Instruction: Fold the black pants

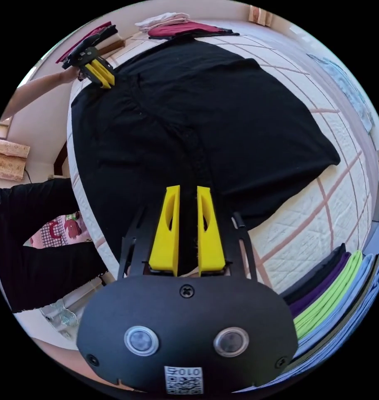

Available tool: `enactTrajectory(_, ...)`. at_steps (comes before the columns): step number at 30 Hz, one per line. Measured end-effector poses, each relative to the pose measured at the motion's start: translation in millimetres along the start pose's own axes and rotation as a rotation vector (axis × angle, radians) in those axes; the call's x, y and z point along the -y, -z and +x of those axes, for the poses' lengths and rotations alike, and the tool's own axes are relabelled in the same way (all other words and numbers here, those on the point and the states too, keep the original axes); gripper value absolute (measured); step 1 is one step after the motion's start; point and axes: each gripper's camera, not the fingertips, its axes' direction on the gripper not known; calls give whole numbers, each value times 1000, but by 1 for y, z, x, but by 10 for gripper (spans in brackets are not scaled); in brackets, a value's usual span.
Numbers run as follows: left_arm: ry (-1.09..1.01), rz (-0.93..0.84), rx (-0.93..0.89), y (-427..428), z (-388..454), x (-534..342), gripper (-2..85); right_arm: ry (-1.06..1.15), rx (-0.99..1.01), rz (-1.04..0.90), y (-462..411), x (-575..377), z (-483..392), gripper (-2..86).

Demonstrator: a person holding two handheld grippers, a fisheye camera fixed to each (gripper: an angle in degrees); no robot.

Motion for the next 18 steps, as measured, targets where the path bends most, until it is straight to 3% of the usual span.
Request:
enactTrajectory(4,93,98,-143,23,-27,-20,62,-40,12,95,32,-7,14,83)
enactTrajectory(6,161,188,-112,45,-38,-31,68,-137,-27,208,59,-13,37,94)
enactTrajectory(11,572,272,85,88,-121,-46,91,-448,-33,253,88,0,131,101)
enactTrajectory(13,676,315,78,96,-151,-43,95,-535,1,283,94,6,164,103)
enactTrajectory(16,744,362,107,105,-183,-22,98,-656,32,285,92,13,202,112)
enactTrajectory(18,758,298,152,102,-199,-5,99,-703,54,282,86,15,218,115)
